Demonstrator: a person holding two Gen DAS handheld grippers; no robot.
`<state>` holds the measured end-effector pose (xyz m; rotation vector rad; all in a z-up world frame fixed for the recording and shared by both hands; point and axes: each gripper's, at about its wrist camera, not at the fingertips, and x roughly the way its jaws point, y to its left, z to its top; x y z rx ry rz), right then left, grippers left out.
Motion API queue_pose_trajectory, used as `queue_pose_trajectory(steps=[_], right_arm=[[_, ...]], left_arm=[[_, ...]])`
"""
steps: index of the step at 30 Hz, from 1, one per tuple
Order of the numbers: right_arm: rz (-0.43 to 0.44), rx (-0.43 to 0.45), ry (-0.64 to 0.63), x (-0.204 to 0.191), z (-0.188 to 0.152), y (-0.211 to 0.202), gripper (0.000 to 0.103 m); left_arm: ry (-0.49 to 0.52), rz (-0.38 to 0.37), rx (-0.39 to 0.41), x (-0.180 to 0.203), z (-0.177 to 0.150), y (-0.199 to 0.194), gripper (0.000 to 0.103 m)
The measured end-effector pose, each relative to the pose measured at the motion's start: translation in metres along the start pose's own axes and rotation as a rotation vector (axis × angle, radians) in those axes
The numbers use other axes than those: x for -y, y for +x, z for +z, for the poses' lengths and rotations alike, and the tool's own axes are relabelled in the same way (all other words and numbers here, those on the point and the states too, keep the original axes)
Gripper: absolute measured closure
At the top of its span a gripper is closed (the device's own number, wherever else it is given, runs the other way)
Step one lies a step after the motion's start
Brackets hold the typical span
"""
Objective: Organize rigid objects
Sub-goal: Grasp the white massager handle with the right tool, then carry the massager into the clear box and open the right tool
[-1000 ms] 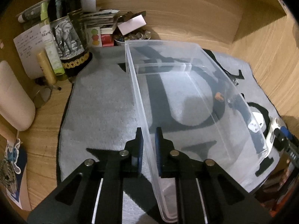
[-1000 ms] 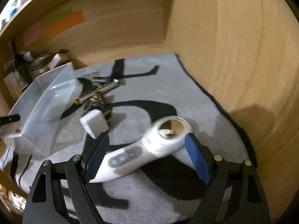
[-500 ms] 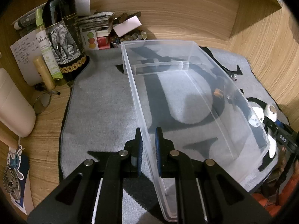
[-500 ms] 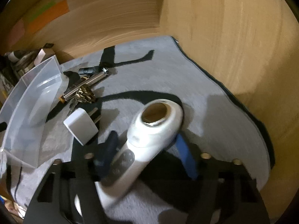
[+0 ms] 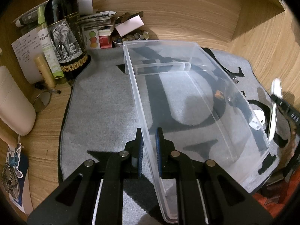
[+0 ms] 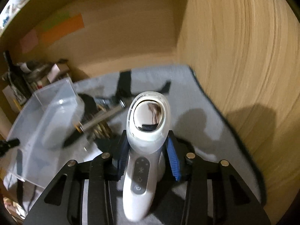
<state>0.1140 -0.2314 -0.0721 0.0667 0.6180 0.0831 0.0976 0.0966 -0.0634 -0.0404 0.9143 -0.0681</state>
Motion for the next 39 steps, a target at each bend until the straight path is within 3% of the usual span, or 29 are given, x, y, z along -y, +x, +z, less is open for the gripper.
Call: queue_pose_trajectory(steps=[9,16,26,39], right_arm=[[0.111,0.188,-0.101,-0.037,0.053,-0.031,0.068],[0.255,0.257,-0.192,-0.077,0.079,-0.046,0.068],[0.392,0.171,-0.313,-0.140,0.079,-0.016,0.068],[0.420,-0.018,-0.446,-0.186,0.051,0.028,0.068]], left_arm=[[-0.010,0.024,0.000,0.003,0.000,0.000,0.091],[-0.015,0.044,0.004,0.005,0.000,0.001,0.091],[-0.014,0.044,0.007,0.005,-0.001,0.000,0.092],[-0.001,0.032,0.019,0.003,-0.002,0.000,0.092]])
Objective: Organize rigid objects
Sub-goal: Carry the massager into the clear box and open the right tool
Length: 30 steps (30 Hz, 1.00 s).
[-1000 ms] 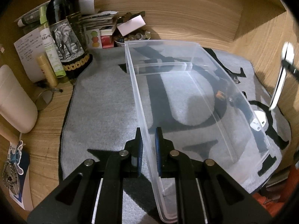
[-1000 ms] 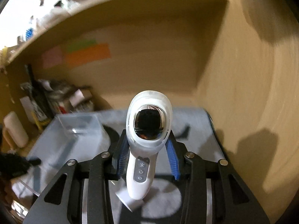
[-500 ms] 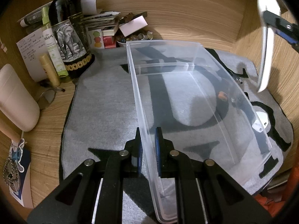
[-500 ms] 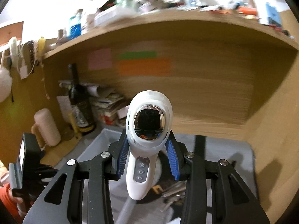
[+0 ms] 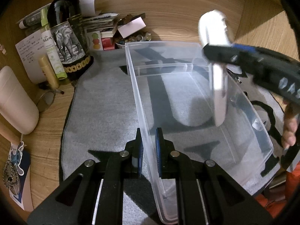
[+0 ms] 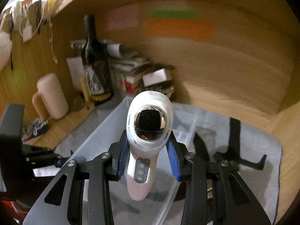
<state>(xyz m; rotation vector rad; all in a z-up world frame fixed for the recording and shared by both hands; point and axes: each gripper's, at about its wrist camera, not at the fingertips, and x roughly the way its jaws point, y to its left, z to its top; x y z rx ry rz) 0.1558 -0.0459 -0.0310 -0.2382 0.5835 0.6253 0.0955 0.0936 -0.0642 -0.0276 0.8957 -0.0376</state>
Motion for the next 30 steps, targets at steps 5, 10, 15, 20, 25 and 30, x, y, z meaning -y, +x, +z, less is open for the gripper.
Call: queue_pose_trajectory(steps=[5,10,15,20,25,30], right_arm=[[0.017,-0.093,-0.044,-0.010,-0.003,0.023,0.068],[0.037,-0.172,-0.077,-0.013,-0.005,0.040,0.068],[0.056,-0.257,-0.103,-0.013,-0.008,0.052,0.068],[0.066,-0.330,-0.112,-0.014,-0.013,0.062,0.068],[0.074,-0.347,-0.120,-0.015,-0.014,0.061,0.067],[0.064,-0.352,-0.146,-0.017,-0.015,0.062,0.067]], left_arm=[[-0.003,-0.009,0.002,-0.001,-0.001,0.000,0.092],[-0.004,-0.012,0.007,-0.001,-0.001,-0.001,0.092],[-0.006,-0.014,0.007,-0.001,-0.002,-0.001,0.092],[-0.006,-0.014,0.008,-0.001,-0.002,-0.001,0.092],[-0.007,-0.015,0.007,-0.002,-0.002,-0.001,0.092],[-0.011,-0.021,0.004,-0.003,-0.001,0.000,0.092]])
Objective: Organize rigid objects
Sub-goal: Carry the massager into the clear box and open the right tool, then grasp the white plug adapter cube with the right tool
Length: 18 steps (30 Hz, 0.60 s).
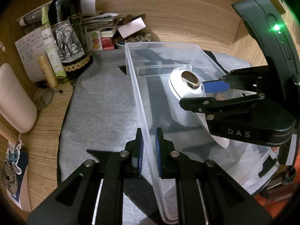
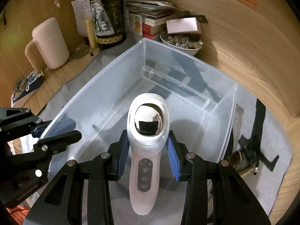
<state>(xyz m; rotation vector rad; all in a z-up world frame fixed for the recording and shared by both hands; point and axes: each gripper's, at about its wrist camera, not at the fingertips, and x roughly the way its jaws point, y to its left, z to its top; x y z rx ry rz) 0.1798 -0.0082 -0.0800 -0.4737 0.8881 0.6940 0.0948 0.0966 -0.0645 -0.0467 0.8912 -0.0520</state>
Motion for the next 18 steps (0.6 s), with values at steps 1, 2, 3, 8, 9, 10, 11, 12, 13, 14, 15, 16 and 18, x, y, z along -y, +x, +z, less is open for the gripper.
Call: queue_pose_trajectory(steps=[1,2,3,8,9,10,11,12,13,14,15,16,18], right_arm=[[-0.004,0.000,-0.002,0.000,0.000,0.000,0.067],[-0.007,-0.001,-0.004,-0.001,0.000,0.000,0.067],[-0.012,-0.001,-0.005,-0.001,0.000,0.001,0.065],[-0.055,0.074,-0.010,-0.002,-0.001,-0.013,0.040],[-0.060,0.091,-0.009,-0.001,-0.001,-0.017,0.039],[-0.063,0.105,-0.009,0.000,-0.001,-0.021,0.039],[-0.069,0.121,-0.006,0.000,0.000,-0.025,0.038],[-0.076,0.139,-0.002,0.001,0.000,-0.030,0.036],[-0.082,0.158,0.002,0.002,0.000,-0.035,0.031],[-0.090,0.181,0.006,0.004,-0.001,-0.041,0.029],[-0.100,0.203,0.012,0.005,-0.002,-0.047,0.023],[-0.110,0.225,0.017,0.007,-0.002,-0.053,0.021],[-0.126,0.265,0.028,0.010,-0.004,-0.064,0.021]], left_arm=[[0.000,0.000,0.000,0.000,0.000,0.000,0.092],[0.000,0.001,0.000,0.000,0.000,0.000,0.092],[0.001,0.001,0.000,0.000,0.000,0.000,0.092],[0.000,0.001,0.000,0.000,0.000,0.000,0.091],[0.000,0.001,0.000,0.000,0.000,0.000,0.091],[0.000,0.001,0.000,0.000,0.000,0.000,0.091],[0.000,0.001,0.000,0.000,0.000,0.000,0.091],[0.000,0.001,0.000,0.000,0.000,0.000,0.091],[0.000,0.001,0.000,0.000,0.000,0.000,0.091],[0.000,0.001,0.000,0.000,0.000,0.000,0.091],[0.000,0.001,-0.001,0.000,0.000,0.000,0.091],[0.000,0.001,-0.001,0.000,0.000,0.000,0.091],[0.000,0.000,-0.001,-0.001,0.000,0.000,0.091]])
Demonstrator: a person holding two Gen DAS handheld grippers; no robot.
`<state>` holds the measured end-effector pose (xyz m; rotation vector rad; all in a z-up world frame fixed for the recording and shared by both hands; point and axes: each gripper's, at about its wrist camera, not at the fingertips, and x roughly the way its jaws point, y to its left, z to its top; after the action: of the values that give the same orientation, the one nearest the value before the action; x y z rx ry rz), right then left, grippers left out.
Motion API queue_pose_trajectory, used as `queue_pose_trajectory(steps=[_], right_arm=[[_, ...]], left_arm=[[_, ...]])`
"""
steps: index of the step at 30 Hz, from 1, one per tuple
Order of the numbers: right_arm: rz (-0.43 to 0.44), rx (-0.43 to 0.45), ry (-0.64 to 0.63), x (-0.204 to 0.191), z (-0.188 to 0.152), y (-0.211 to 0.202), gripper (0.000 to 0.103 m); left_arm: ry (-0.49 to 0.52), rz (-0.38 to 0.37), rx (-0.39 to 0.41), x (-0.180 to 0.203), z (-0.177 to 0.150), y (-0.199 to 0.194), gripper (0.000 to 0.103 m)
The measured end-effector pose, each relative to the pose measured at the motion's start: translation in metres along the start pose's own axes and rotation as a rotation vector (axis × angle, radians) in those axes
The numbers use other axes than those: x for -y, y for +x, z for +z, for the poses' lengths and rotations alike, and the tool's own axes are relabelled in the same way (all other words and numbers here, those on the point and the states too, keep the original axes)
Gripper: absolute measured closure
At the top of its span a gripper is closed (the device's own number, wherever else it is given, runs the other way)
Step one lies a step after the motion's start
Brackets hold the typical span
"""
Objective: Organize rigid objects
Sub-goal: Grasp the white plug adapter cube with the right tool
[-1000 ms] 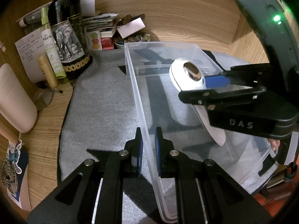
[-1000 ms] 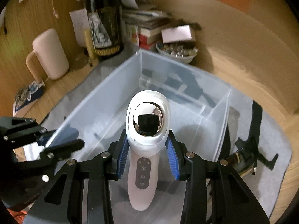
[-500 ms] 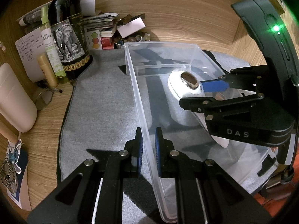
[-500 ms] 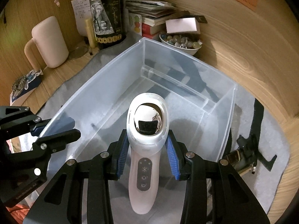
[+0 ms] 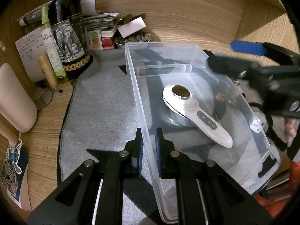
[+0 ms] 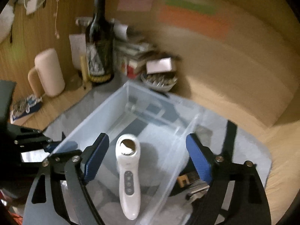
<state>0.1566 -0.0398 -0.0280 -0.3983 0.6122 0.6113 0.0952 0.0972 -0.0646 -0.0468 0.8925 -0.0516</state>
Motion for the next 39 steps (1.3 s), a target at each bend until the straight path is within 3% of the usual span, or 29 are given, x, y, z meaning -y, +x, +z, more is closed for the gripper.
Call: queue_pose_trajectory(steps=[11,20,27,33,35,39], right_arm=[[-0.105,0.102,0.138,0.045,-0.024,-0.053,0.013],[-0.211,0.001,0.264,0.086,-0.089,-0.057,0.013],[-0.160,-0.095,0.383,0.100,-0.131,-0.037,0.013],[-0.103,-0.133,0.431,0.097,-0.149,-0.020,0.014],[-0.096,-0.131,0.429,0.095,-0.150,-0.018,0.022],[-0.048,-0.156,0.426,0.095,-0.152,-0.012,0.047]], left_arm=[[0.002,0.000,0.000,0.000,0.000,0.000,0.091],[0.001,0.001,0.000,0.000,-0.001,0.000,0.091],[-0.001,0.000,-0.001,0.000,-0.001,-0.001,0.091],[-0.002,0.001,-0.002,-0.001,-0.003,-0.002,0.091],[-0.001,0.001,-0.002,-0.001,-0.003,-0.002,0.091],[0.000,0.001,0.000,-0.001,-0.004,-0.003,0.091]])
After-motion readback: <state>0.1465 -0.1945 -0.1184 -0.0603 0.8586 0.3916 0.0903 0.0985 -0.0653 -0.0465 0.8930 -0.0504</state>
